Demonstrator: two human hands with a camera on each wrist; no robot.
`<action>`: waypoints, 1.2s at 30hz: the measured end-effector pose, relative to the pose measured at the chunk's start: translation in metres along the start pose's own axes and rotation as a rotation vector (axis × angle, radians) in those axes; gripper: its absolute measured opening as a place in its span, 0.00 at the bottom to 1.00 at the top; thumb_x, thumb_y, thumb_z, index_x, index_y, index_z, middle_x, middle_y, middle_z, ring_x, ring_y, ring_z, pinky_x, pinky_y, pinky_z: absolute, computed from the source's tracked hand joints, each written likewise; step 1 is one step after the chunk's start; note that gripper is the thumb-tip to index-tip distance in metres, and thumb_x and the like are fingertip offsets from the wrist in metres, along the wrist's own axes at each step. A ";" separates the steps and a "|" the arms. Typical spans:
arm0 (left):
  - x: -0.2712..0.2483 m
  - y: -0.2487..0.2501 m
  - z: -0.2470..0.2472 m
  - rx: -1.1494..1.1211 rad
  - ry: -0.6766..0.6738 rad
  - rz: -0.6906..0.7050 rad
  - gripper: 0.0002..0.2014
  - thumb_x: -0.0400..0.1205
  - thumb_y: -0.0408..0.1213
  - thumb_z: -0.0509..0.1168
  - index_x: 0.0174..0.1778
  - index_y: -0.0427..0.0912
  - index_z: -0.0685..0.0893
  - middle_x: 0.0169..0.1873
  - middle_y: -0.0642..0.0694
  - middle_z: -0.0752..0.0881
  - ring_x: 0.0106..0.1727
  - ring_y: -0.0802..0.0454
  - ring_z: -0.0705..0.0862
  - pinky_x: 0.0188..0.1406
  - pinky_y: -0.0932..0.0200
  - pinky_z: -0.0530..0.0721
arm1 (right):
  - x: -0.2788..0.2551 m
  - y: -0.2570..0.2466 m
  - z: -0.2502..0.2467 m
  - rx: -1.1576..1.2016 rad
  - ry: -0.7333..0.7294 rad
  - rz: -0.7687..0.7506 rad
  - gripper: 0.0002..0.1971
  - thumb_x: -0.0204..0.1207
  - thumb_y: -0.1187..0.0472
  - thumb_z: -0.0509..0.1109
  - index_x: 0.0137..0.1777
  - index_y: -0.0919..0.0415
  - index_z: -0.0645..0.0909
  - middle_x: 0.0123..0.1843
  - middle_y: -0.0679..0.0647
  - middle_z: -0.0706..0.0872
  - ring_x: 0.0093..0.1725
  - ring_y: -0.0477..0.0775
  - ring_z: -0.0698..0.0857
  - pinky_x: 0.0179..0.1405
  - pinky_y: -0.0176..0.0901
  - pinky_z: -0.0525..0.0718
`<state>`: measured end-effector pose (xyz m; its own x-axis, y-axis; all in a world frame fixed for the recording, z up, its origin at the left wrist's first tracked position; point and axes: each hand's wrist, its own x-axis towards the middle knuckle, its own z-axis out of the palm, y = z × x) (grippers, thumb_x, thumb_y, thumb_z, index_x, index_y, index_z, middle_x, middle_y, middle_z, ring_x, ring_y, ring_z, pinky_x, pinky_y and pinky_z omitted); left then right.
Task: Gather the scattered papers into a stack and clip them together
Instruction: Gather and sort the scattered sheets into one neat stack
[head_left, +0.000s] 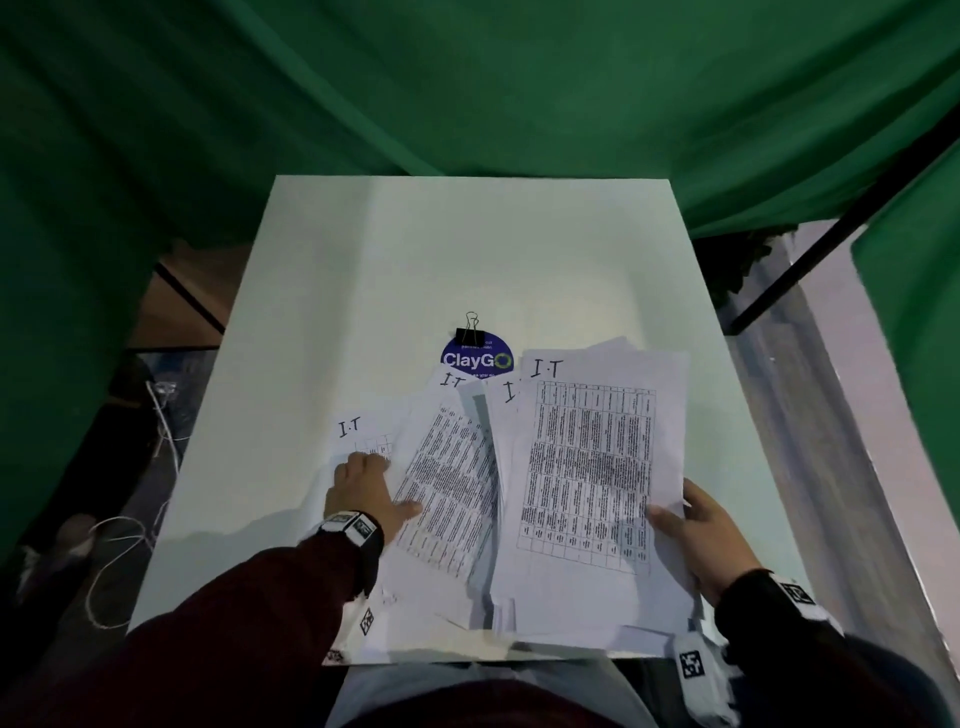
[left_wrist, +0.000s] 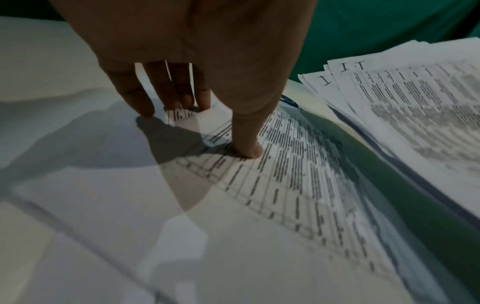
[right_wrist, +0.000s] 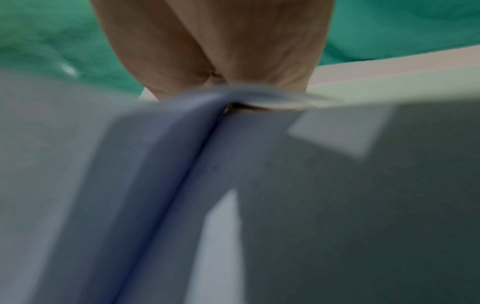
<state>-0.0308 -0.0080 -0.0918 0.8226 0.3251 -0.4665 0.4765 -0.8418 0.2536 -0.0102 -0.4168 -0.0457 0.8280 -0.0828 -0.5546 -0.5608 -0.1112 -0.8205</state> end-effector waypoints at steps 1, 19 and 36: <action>0.003 0.000 -0.003 -0.036 -0.016 -0.019 0.41 0.70 0.57 0.80 0.75 0.44 0.72 0.72 0.43 0.72 0.73 0.41 0.73 0.70 0.46 0.77 | 0.002 0.000 0.006 0.000 -0.013 -0.004 0.22 0.79 0.72 0.74 0.73 0.63 0.81 0.64 0.61 0.92 0.63 0.63 0.90 0.73 0.60 0.81; -0.071 0.004 -0.137 -1.395 0.052 0.057 0.14 0.81 0.42 0.74 0.62 0.45 0.87 0.56 0.45 0.93 0.59 0.49 0.91 0.60 0.49 0.87 | 0.001 -0.021 0.049 0.083 -0.029 0.007 0.17 0.82 0.78 0.67 0.64 0.59 0.85 0.62 0.65 0.93 0.53 0.64 0.92 0.65 0.63 0.86; -0.055 0.025 -0.043 -1.094 -0.180 -0.030 0.28 0.74 0.56 0.79 0.69 0.54 0.82 0.58 0.56 0.92 0.62 0.55 0.89 0.70 0.48 0.82 | -0.018 -0.078 0.122 0.068 -0.366 0.041 0.15 0.89 0.63 0.62 0.72 0.56 0.82 0.63 0.58 0.93 0.58 0.55 0.94 0.50 0.47 0.92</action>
<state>-0.0509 -0.0288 -0.0228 0.7915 0.1970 -0.5786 0.5851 0.0293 0.8104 0.0195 -0.2862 0.0113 0.7592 0.2754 -0.5897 -0.6017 -0.0483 -0.7973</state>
